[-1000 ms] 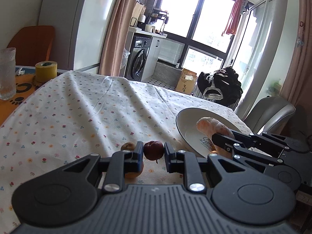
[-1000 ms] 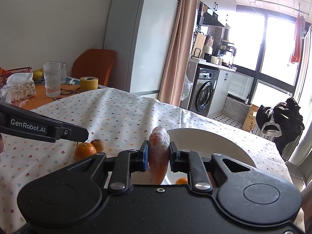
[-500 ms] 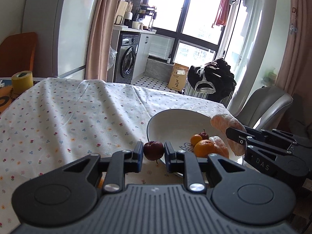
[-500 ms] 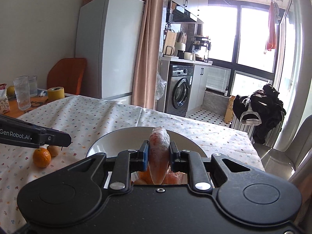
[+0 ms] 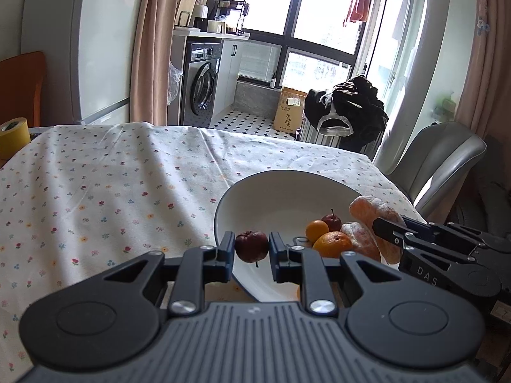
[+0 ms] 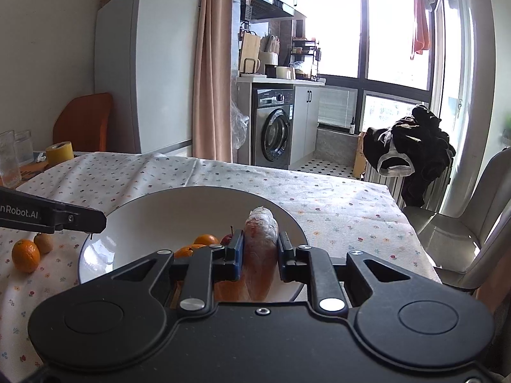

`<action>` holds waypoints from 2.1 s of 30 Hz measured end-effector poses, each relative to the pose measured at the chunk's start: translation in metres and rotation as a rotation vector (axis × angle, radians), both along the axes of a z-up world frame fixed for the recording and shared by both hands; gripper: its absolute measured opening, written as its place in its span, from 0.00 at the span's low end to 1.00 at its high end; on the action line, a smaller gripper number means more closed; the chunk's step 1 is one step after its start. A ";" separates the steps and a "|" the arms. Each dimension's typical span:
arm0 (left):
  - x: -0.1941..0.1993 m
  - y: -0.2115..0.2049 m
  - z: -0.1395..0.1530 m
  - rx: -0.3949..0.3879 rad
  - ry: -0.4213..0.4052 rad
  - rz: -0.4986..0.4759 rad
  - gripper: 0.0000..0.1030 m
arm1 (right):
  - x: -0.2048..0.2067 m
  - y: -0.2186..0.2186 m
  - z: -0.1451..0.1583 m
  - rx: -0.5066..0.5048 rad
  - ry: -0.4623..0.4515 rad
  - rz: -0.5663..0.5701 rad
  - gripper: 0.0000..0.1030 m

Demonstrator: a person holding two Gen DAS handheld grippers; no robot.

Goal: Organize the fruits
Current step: 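Lower both fruits into the bowl and open both grippers, then move both open grippers back toward the last orange and kiwi on the cloth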

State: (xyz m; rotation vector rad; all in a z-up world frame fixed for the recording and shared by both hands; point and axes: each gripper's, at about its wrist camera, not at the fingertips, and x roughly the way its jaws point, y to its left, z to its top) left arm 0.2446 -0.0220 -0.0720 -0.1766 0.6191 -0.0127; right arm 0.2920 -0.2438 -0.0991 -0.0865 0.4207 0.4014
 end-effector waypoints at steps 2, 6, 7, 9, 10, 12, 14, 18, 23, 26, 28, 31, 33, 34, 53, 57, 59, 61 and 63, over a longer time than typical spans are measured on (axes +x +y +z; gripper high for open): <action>0.005 0.000 -0.003 -0.002 0.009 -0.001 0.20 | 0.003 -0.002 -0.004 0.010 0.027 -0.004 0.22; 0.014 -0.004 -0.007 0.000 0.025 -0.008 0.20 | 0.002 -0.006 -0.003 0.020 0.008 -0.019 0.24; 0.015 -0.005 -0.009 -0.001 0.029 -0.011 0.20 | 0.002 -0.006 -0.002 0.025 0.008 -0.022 0.24; 0.018 -0.007 -0.010 -0.001 0.036 -0.020 0.20 | 0.001 -0.008 -0.001 0.035 0.011 -0.018 0.24; 0.021 -0.009 -0.012 0.000 0.042 -0.028 0.20 | 0.001 -0.007 -0.001 0.034 0.010 -0.018 0.25; 0.023 -0.010 -0.014 -0.002 0.052 -0.033 0.20 | -0.001 -0.006 0.000 0.031 0.007 -0.009 0.28; 0.023 -0.012 -0.014 0.002 0.051 -0.033 0.23 | -0.002 -0.005 0.001 0.031 0.002 0.001 0.29; 0.017 -0.011 -0.010 0.009 0.052 -0.028 0.28 | -0.007 -0.003 0.003 0.039 -0.003 0.025 0.33; 0.004 -0.004 -0.002 0.010 0.032 -0.003 0.37 | -0.014 0.002 0.007 0.049 -0.018 0.070 0.34; -0.006 0.000 0.003 0.019 0.019 0.019 0.45 | -0.018 0.006 0.009 0.052 -0.029 0.091 0.34; -0.013 0.005 0.008 0.013 0.009 0.029 0.48 | -0.019 0.008 0.010 0.054 -0.026 0.097 0.34; -0.024 0.013 0.013 0.013 -0.010 0.054 0.53 | -0.023 0.012 0.014 0.048 -0.025 0.116 0.35; -0.030 0.020 0.016 0.009 -0.019 0.074 0.56 | -0.027 0.017 0.016 0.033 -0.034 0.127 0.36; -0.034 0.023 0.016 0.007 -0.021 0.081 0.58 | -0.028 0.019 0.017 0.028 -0.035 0.128 0.36; -0.077 0.067 0.015 -0.011 0.006 0.173 0.83 | -0.056 0.048 0.025 0.026 0.055 0.178 0.51; -0.087 0.073 0.013 -0.015 0.012 0.176 0.85 | -0.064 0.052 0.027 0.032 0.081 0.184 0.53; -0.091 0.075 0.012 -0.018 0.017 0.175 0.85 | -0.067 0.054 0.027 0.036 0.095 0.188 0.54; -0.096 0.077 0.012 -0.022 0.019 0.176 0.85 | -0.071 0.055 0.027 0.041 0.111 0.192 0.55; -0.101 0.080 0.012 -0.025 0.019 0.175 0.85 | -0.075 0.057 0.027 0.050 0.129 0.200 0.58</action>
